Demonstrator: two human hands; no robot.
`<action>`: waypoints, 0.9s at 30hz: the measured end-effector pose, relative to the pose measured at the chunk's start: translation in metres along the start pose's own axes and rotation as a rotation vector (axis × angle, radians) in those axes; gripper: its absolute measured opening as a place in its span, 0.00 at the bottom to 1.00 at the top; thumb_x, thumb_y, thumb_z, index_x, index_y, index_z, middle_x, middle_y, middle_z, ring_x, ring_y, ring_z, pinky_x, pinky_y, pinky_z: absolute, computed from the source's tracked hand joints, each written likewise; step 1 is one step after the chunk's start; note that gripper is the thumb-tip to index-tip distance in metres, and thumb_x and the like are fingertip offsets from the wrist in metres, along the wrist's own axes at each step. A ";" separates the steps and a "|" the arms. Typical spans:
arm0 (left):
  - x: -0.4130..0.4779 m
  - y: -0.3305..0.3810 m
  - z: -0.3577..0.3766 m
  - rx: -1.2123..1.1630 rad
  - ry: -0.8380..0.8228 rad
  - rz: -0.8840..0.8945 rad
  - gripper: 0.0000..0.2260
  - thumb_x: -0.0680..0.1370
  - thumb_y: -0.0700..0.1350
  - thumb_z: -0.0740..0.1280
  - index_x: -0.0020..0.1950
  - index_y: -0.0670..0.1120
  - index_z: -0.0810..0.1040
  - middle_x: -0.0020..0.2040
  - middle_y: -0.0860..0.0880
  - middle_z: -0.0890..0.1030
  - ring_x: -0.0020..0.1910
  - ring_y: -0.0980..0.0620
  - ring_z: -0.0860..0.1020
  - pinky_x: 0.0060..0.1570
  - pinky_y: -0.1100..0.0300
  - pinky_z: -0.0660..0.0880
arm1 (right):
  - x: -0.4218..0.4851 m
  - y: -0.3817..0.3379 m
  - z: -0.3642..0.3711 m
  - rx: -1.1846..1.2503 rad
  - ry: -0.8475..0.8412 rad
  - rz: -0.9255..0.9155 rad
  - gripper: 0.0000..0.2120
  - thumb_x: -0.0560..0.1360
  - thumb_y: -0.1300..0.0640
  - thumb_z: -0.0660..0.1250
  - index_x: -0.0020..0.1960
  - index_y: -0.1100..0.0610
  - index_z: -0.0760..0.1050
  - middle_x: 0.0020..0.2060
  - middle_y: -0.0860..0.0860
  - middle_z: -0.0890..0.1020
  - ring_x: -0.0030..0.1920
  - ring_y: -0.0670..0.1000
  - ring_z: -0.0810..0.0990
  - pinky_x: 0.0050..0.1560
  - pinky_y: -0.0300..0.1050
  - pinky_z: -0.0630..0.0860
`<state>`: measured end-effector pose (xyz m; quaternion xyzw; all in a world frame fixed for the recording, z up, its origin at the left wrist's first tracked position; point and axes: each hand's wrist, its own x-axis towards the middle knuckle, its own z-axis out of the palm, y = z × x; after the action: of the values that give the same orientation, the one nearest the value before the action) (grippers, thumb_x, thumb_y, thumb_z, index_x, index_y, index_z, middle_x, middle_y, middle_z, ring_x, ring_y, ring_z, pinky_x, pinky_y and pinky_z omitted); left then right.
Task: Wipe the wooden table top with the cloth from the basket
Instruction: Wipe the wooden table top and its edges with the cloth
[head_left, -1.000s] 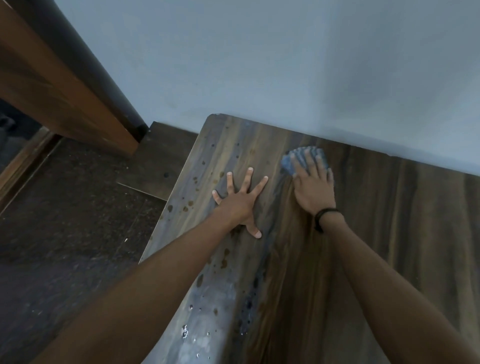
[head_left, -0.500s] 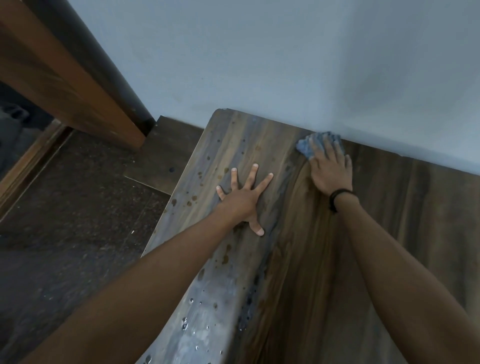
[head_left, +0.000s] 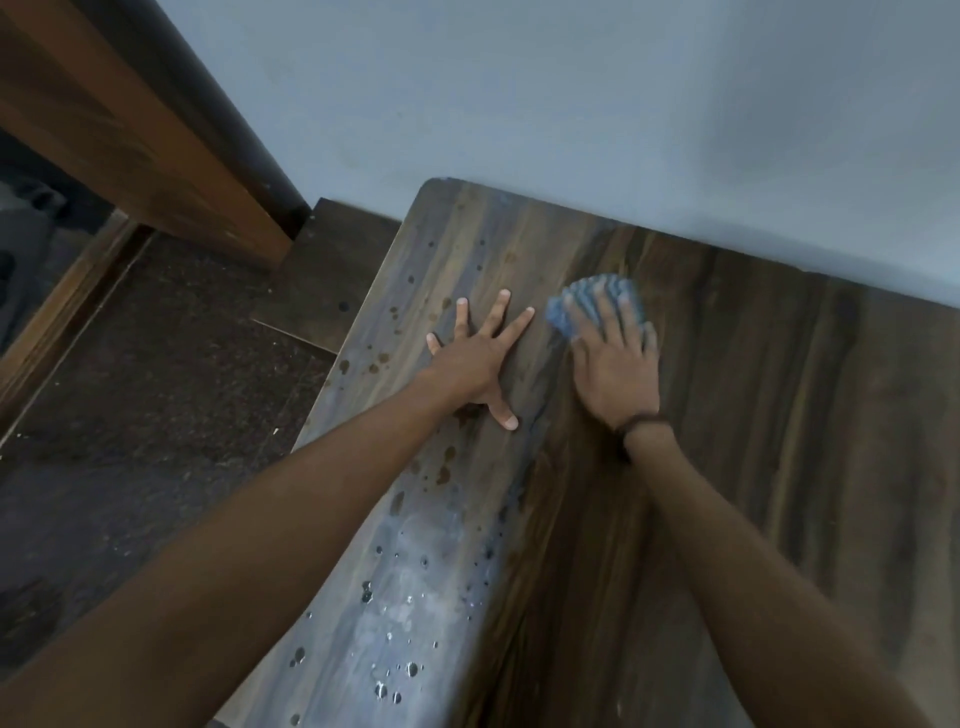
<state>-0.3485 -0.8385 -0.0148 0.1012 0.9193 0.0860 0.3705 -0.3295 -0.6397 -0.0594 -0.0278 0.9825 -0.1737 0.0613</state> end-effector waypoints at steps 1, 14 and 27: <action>-0.003 -0.001 0.002 0.004 0.014 -0.001 0.66 0.61 0.57 0.83 0.79 0.61 0.33 0.77 0.56 0.26 0.74 0.36 0.26 0.67 0.22 0.43 | -0.028 -0.002 0.007 -0.036 0.007 -0.053 0.25 0.85 0.48 0.51 0.81 0.42 0.55 0.81 0.48 0.55 0.81 0.55 0.50 0.77 0.62 0.52; -0.038 -0.023 0.026 -0.010 0.009 -0.050 0.66 0.62 0.54 0.83 0.80 0.60 0.34 0.78 0.54 0.27 0.76 0.35 0.29 0.70 0.26 0.44 | -0.072 0.001 0.018 -0.084 -0.020 -0.135 0.24 0.84 0.49 0.53 0.80 0.41 0.57 0.81 0.48 0.58 0.80 0.55 0.54 0.76 0.64 0.55; -0.051 -0.033 0.032 -0.013 0.075 0.043 0.63 0.63 0.56 0.82 0.80 0.62 0.36 0.79 0.53 0.29 0.77 0.35 0.32 0.70 0.24 0.48 | -0.123 -0.028 0.022 0.006 -0.062 0.150 0.25 0.85 0.47 0.49 0.81 0.38 0.49 0.82 0.45 0.49 0.81 0.51 0.44 0.79 0.63 0.47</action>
<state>-0.2947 -0.8801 -0.0114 0.1154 0.9296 0.1035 0.3344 -0.2036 -0.6639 -0.0567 0.0407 0.9790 -0.1704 0.1045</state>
